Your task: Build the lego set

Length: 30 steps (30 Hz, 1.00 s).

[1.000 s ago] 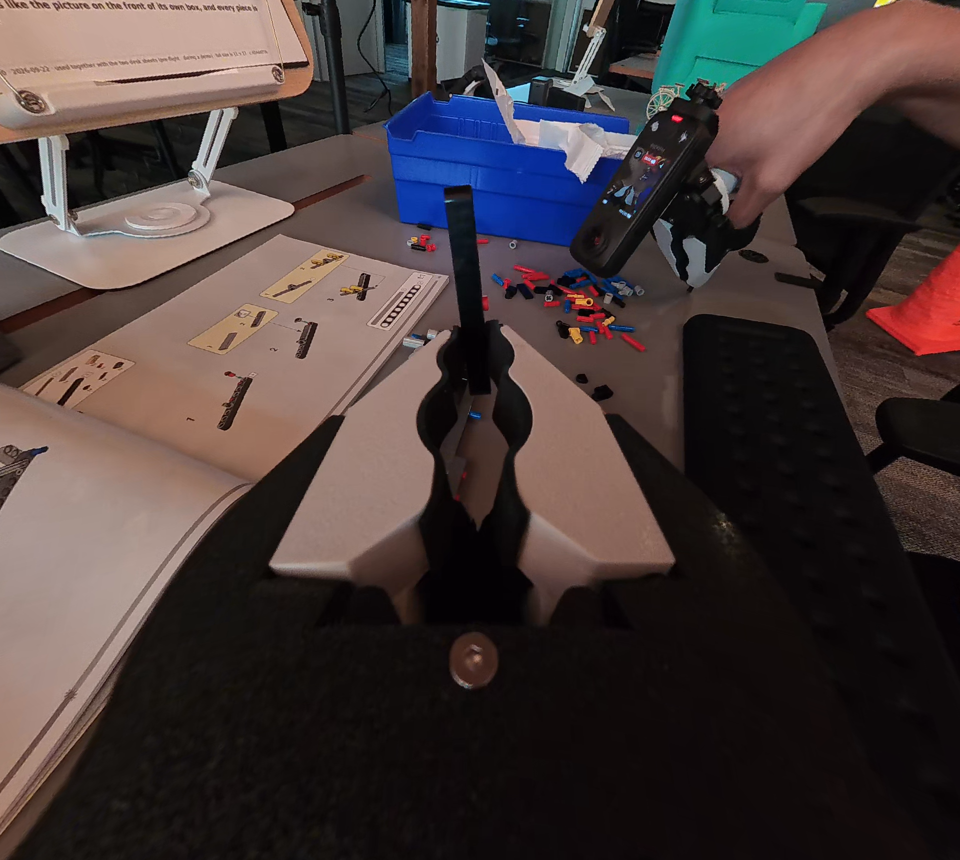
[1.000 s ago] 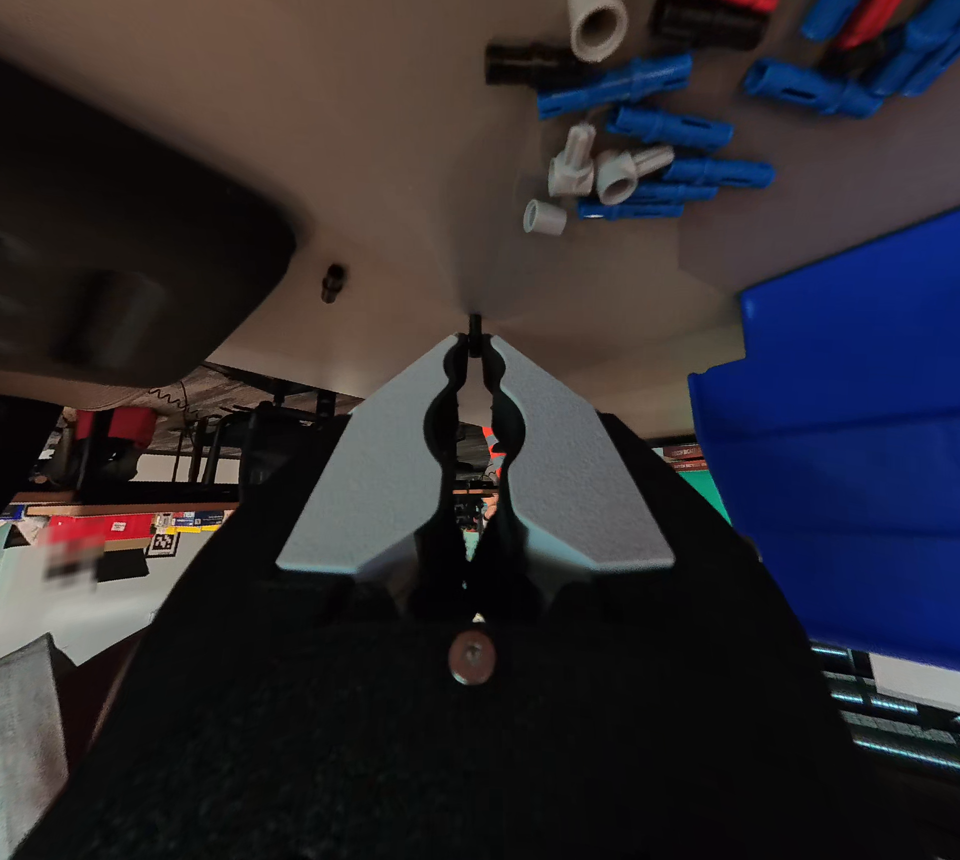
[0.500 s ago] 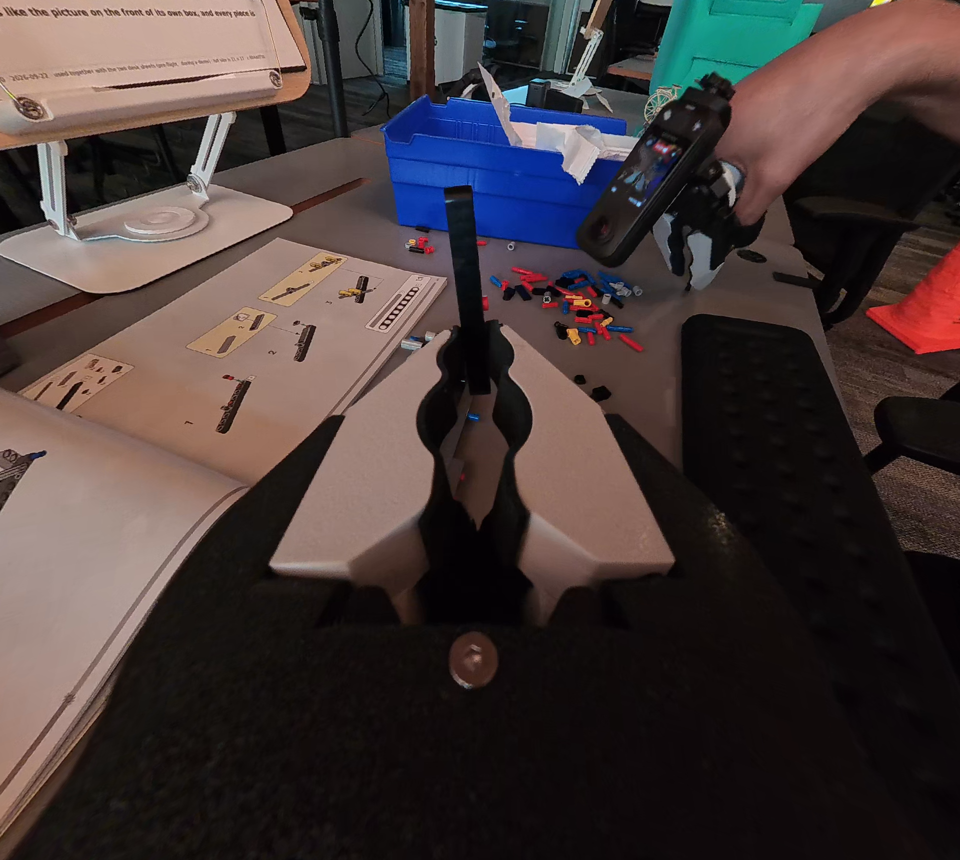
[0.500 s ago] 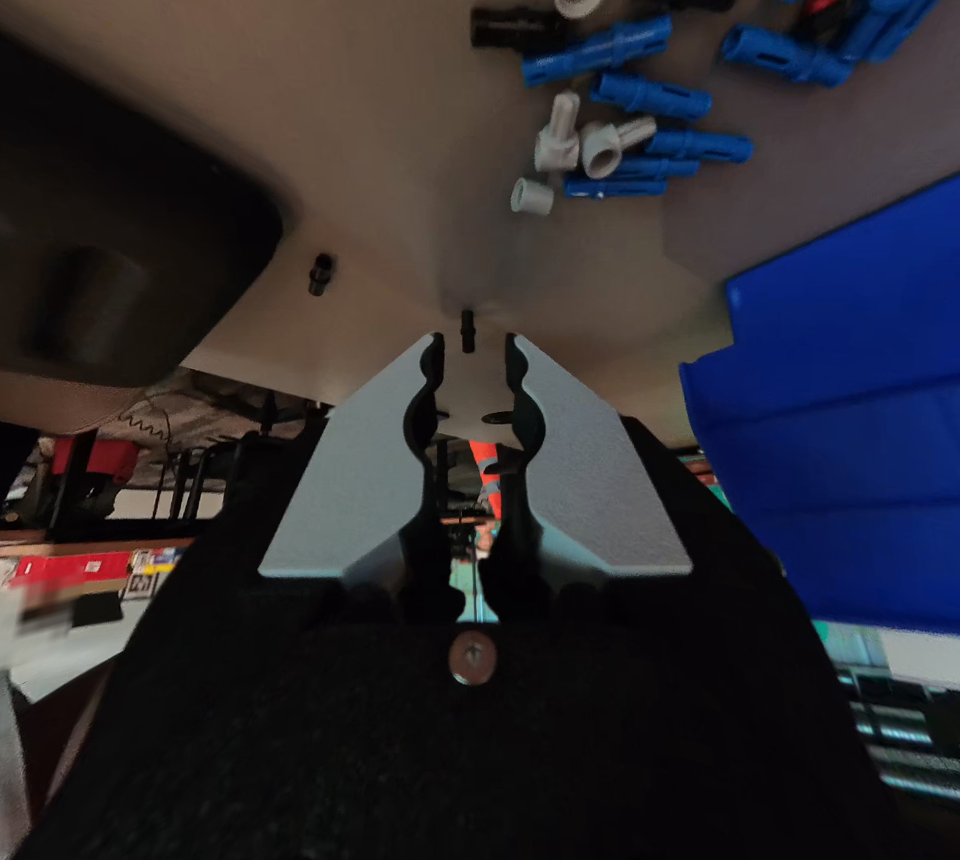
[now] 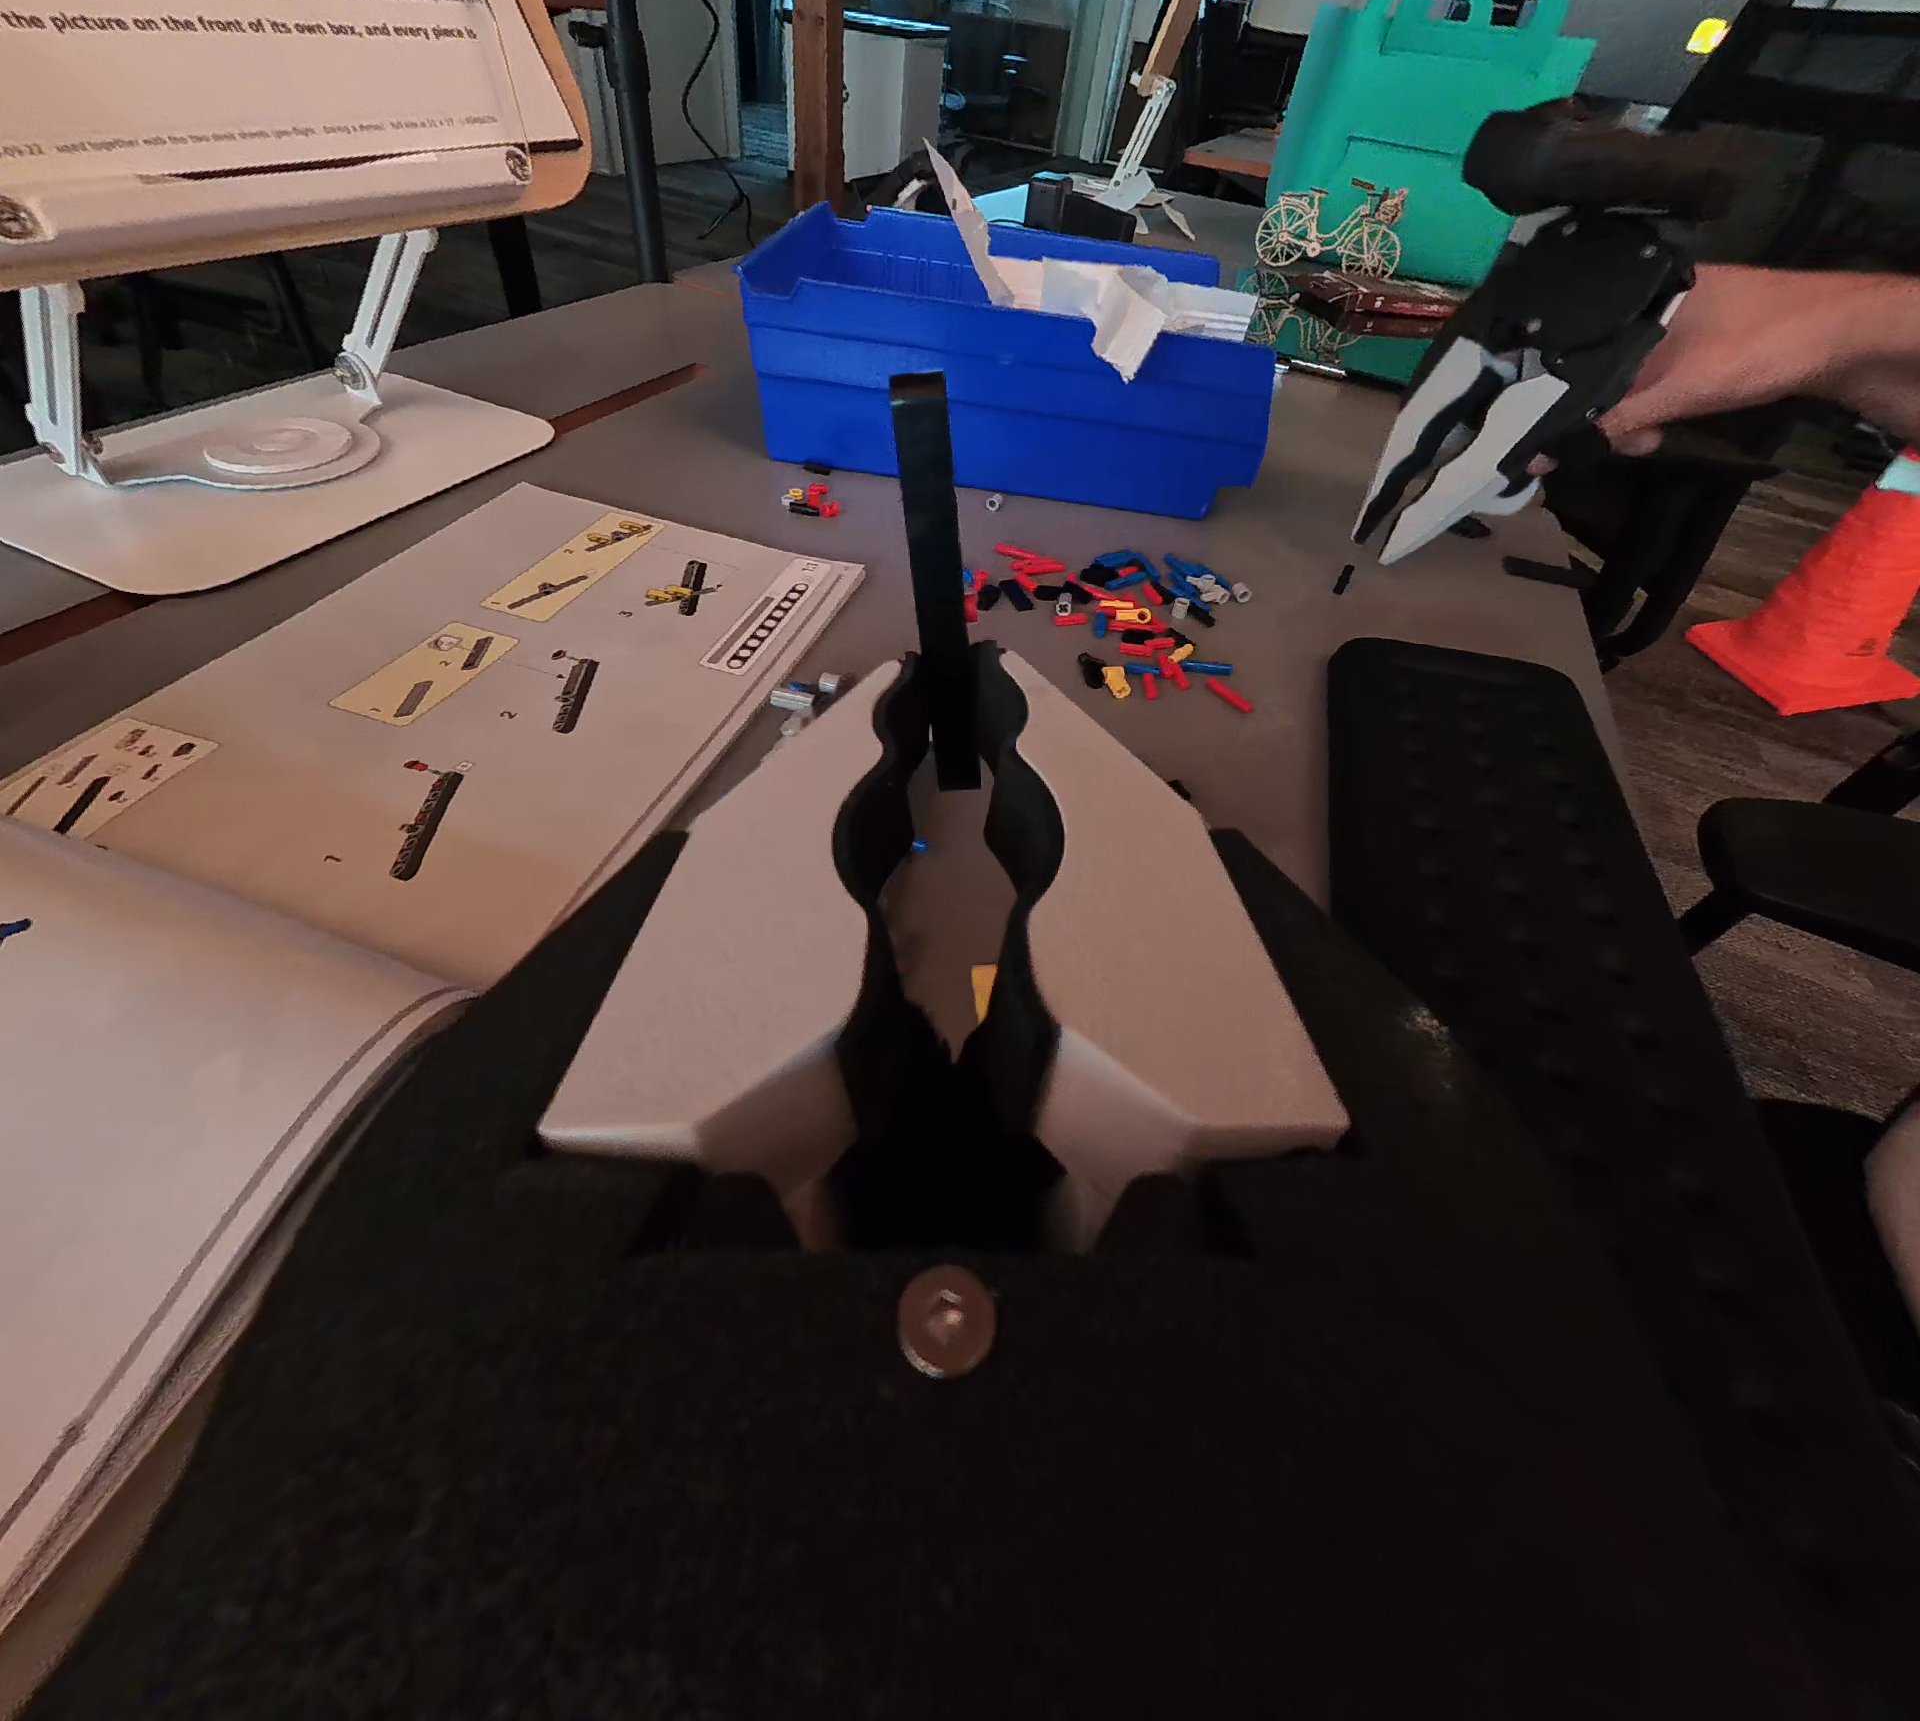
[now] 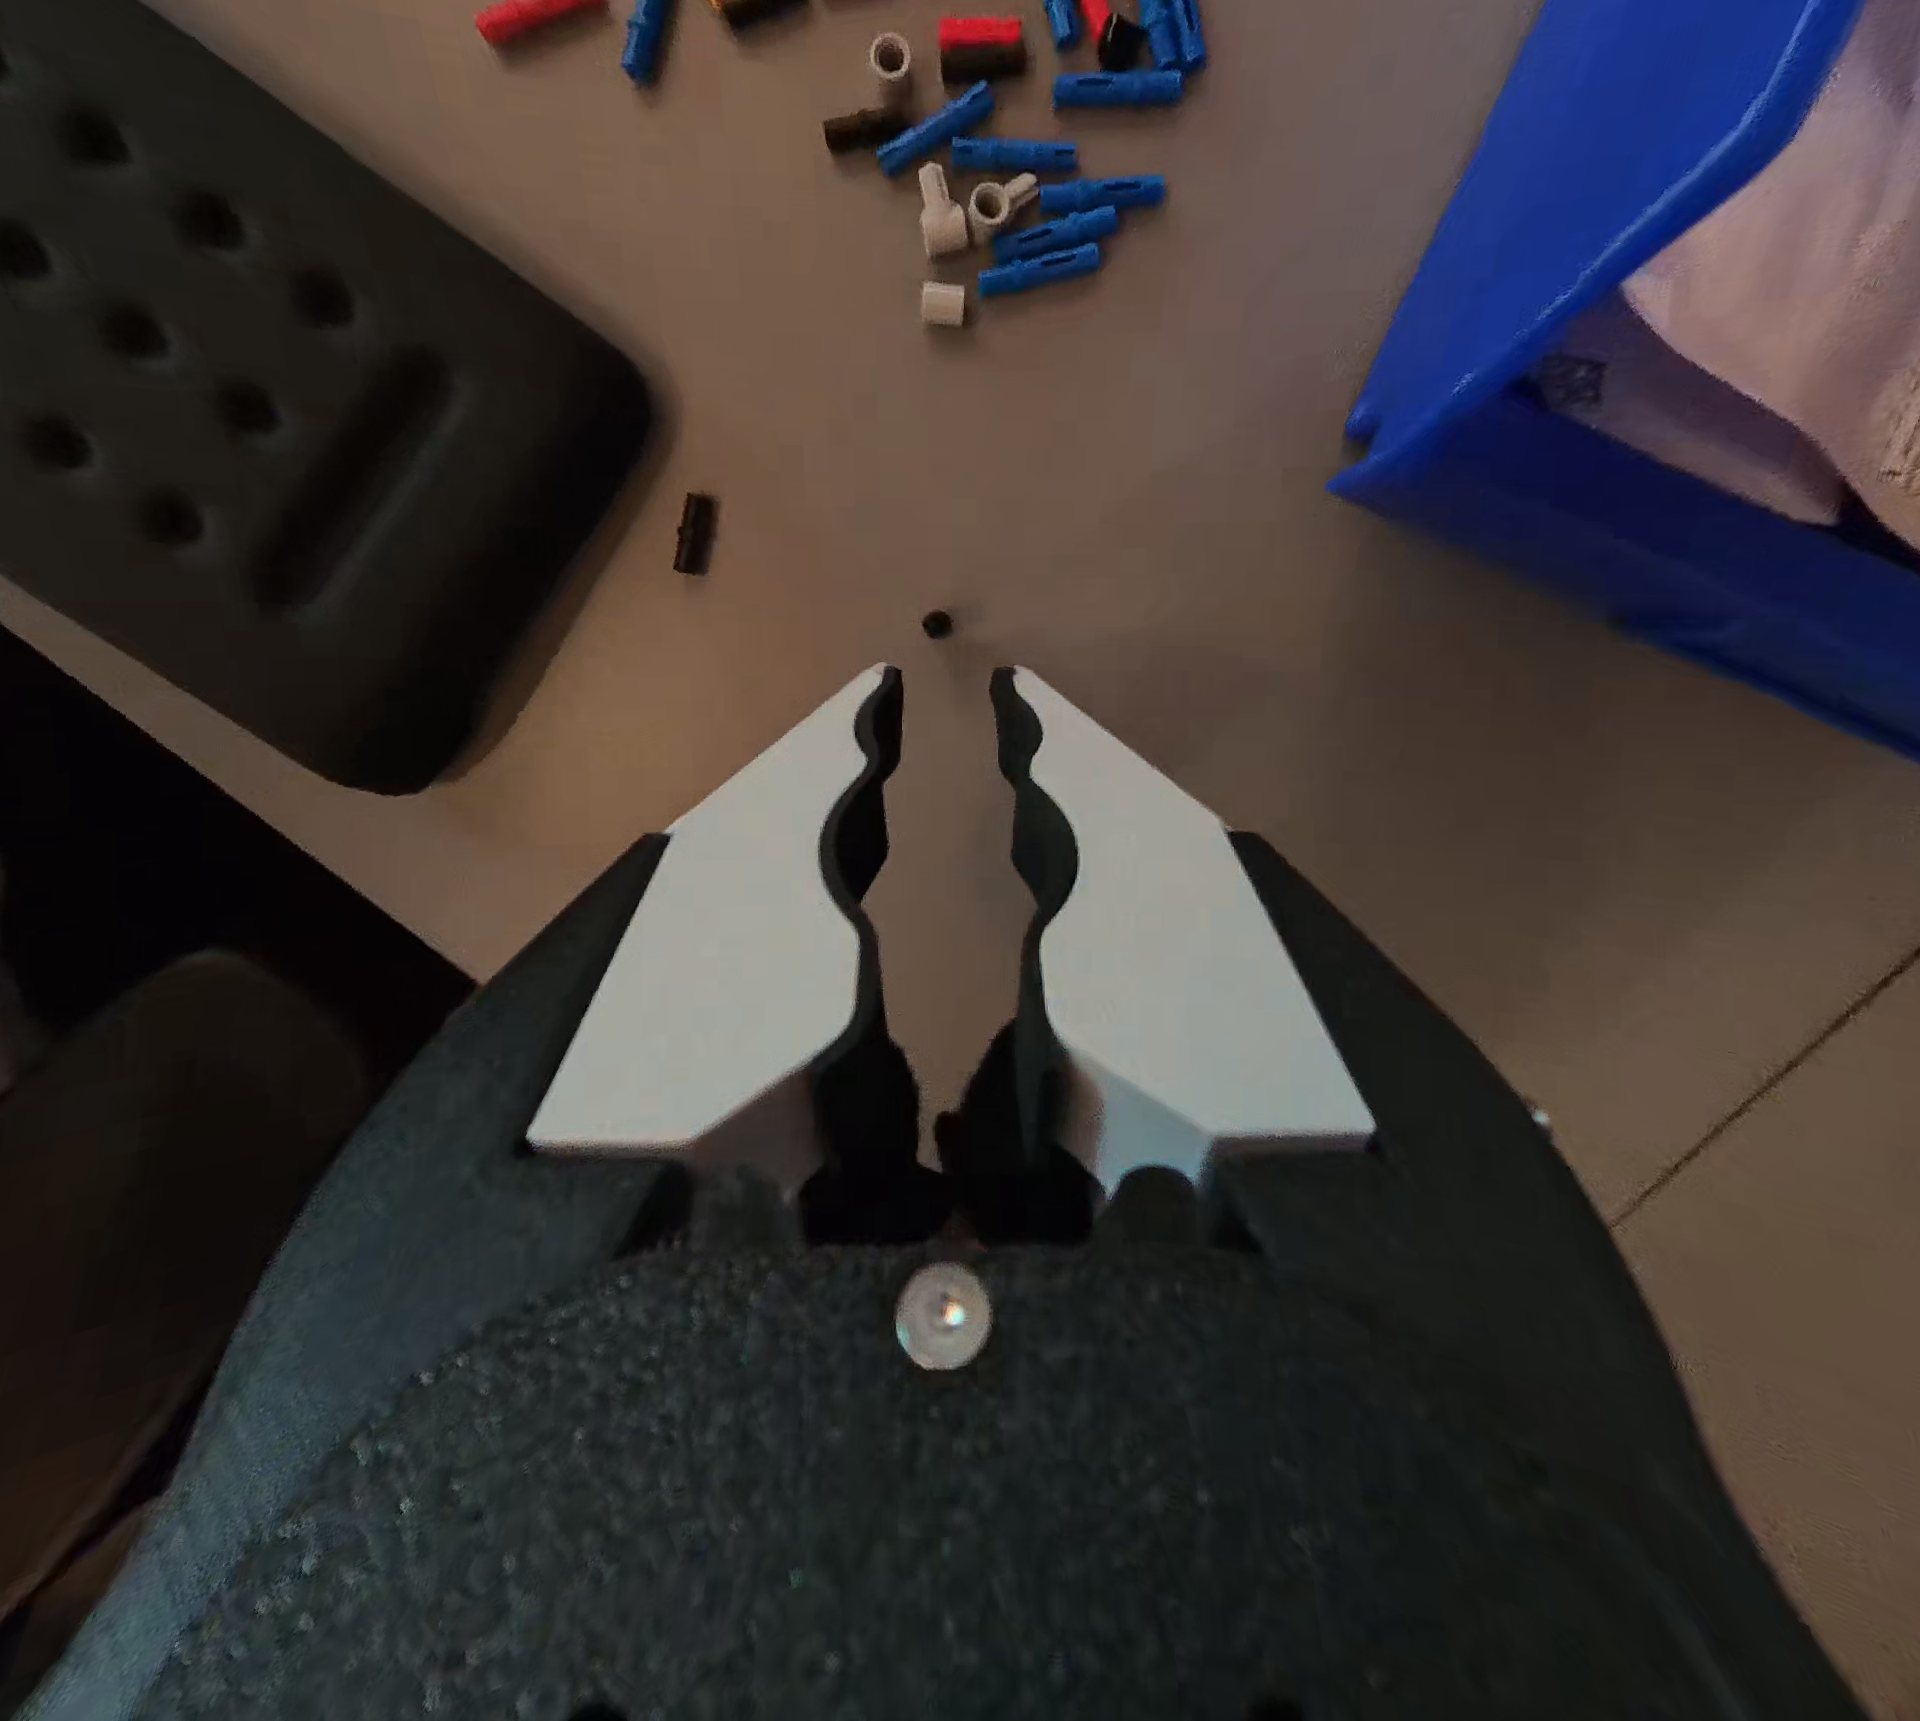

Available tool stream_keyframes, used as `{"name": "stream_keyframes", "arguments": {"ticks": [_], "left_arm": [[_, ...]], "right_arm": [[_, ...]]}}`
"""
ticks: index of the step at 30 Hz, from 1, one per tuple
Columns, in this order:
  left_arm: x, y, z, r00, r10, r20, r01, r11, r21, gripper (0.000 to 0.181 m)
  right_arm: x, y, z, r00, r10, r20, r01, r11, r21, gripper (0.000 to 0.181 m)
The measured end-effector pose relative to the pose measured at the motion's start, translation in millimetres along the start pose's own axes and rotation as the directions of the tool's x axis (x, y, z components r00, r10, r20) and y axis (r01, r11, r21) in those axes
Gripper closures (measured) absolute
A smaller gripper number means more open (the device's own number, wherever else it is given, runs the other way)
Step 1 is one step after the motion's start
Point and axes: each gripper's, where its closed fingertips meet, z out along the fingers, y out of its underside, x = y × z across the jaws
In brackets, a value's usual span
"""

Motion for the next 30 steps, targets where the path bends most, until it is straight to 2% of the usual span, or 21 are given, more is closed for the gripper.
{"name": "stream_keyframes", "arguments": {"ticks": [3, 15, 30], "left_arm": [[3, 6, 3, 1.0, 0.002, -0.008, -0.002, 1.0, -0.019, 0.175], [4, 9, 5, 1.0, 0.018, -0.009, -0.018, 0.999, -0.032, 0.175], [5, 12, 6, 1.0, 0.024, -0.014, -0.025, 0.999, -0.042, 0.175]], "right_arm": [[-2, -6, 2, 0.999, -0.036, -0.017, 0.037, 0.998, 0.043, 0.164], [-1, -3, 13, 0.996, -0.082, 0.022, 0.084, 0.995, -0.061, 0.168], [-1, -3, 18, 0.995, -0.093, 0.031, 0.095, 0.992, -0.079, 0.172]]}}
